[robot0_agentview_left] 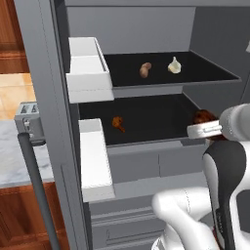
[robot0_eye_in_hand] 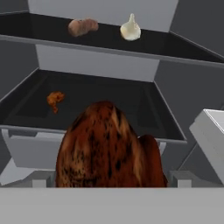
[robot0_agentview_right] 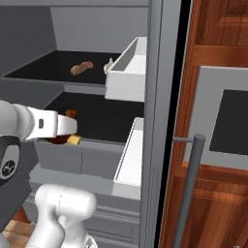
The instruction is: Gather the potato and garlic from the fridge and place them on a tray on the dining counter. Then gather the steak and chicken drumstick from the fridge and place them on the other tray.
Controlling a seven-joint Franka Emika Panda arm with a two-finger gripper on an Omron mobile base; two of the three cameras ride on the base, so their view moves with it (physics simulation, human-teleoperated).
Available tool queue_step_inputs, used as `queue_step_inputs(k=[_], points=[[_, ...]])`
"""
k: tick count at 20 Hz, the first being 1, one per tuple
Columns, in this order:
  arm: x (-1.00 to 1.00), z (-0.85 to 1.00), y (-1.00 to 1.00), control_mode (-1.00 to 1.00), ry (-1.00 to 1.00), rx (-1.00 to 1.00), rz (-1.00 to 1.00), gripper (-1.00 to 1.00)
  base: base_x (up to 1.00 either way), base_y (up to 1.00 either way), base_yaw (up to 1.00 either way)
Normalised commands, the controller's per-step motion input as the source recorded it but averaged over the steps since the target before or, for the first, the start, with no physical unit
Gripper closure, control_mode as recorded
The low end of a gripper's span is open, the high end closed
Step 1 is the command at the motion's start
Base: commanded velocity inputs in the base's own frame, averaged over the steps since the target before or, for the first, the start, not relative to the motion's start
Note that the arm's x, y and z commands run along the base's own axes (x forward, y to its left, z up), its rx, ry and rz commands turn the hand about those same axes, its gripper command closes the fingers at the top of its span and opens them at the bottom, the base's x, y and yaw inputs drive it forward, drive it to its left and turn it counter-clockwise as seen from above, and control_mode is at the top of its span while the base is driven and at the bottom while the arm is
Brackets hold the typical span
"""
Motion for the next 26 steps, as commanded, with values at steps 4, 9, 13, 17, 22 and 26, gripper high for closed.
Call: queue_step_inputs(k=[4,9,13,17,22,26], points=[[0.00,0.00,0.00,1.00,0.00,0.00,0.00,1.00,-0.04,0.00,0.00],[0.00,0.00,0.00,1.00,0.00,0.00,0.00,1.00,-0.66,0.22,0.00],[0.00,0.00,0.00,1.00,0.00,0.00,0.00,1.00,-0.95,0.18,-0.04],[0.00,0.00,0.00,1.00,0.00,0.00,0.00,1.00,-0.79,-0.05,-0.17],[0.00,0.00,0.00,1.00,0.00,0.00,0.00,1.00,-0.08,-0.37,-0.11],[0.00,0.00,0.00,1.00,0.00,0.00,0.00,1.00,0.00,-1.00,-0.04]])
